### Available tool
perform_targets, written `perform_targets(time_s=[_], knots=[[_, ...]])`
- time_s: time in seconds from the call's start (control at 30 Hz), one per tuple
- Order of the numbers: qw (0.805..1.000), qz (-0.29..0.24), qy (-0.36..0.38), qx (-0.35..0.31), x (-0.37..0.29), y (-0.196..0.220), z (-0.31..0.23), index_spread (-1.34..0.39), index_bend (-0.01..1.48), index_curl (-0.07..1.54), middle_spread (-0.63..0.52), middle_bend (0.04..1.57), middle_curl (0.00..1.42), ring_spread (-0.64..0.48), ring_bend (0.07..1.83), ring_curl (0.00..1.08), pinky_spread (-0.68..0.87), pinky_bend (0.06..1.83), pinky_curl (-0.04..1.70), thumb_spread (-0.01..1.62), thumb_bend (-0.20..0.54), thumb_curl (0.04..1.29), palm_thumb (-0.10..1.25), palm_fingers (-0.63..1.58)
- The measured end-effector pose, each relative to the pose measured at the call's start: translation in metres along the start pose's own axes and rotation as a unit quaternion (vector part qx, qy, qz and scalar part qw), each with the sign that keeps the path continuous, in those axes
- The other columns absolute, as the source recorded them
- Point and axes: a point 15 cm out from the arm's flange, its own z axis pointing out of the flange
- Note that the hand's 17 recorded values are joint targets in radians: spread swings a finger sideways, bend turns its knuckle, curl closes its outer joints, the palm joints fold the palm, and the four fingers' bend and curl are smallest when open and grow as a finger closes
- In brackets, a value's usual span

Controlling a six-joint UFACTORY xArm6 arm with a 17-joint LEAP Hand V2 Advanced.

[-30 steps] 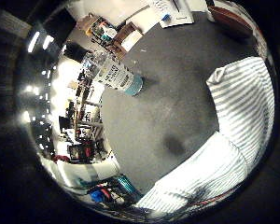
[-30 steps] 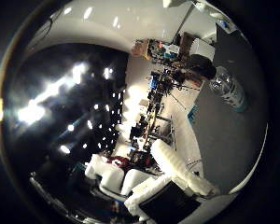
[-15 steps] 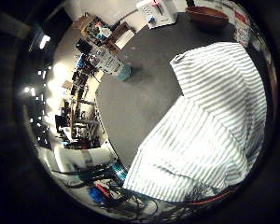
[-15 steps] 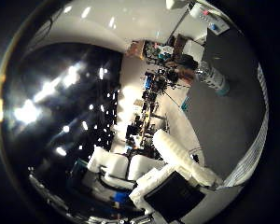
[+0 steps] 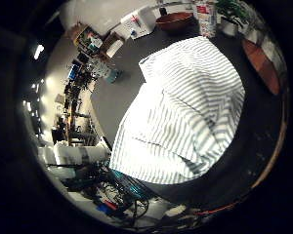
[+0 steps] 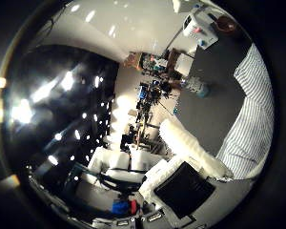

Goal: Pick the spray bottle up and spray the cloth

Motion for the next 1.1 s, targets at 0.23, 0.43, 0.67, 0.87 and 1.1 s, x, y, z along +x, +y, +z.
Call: perform_targets(time_s=[0.23, 0.43, 0.67, 0.87, 1.1], knots=[[1.000, 0.014, 0.006, 0.010, 0.013, 0.013, -0.035, -0.27, 0.19, 0.36, 0.05, 0.18, 0.31, 0.12, 0.29, 0.24, 0.44, 0.39, 0.27, 1.11, -0.020, 0.37, 0.69, 0.27], [0.999, 0.026, 0.008, 0.023, 0.022, 0.021, -0.063, -0.27, 0.18, 0.36, 0.05, 0.18, 0.31, 0.12, 0.30, 0.24, 0.44, 0.38, 0.27, 1.11, -0.020, 0.37, 0.69, 0.28], [0.998, 0.047, 0.028, 0.042, 0.045, 0.039, -0.103, -0.27, 0.19, 0.37, 0.05, 0.18, 0.30, 0.12, 0.30, 0.25, 0.43, 0.39, 0.27, 1.12, -0.020, 0.37, 0.69, 0.29], [0.997, 0.057, 0.037, 0.049, 0.062, 0.061, -0.130, -0.27, 0.19, 0.38, 0.05, 0.18, 0.30, 0.12, 0.30, 0.25, 0.43, 0.39, 0.27, 1.12, -0.020, 0.37, 0.69, 0.29], [0.995, 0.068, 0.042, 0.065, 0.078, 0.086, -0.159, -0.27, 0.20, 0.38, 0.05, 0.18, 0.29, 0.12, 0.30, 0.26, 0.44, 0.41, 0.27, 1.12, -0.020, 0.38, 0.69, 0.29]])
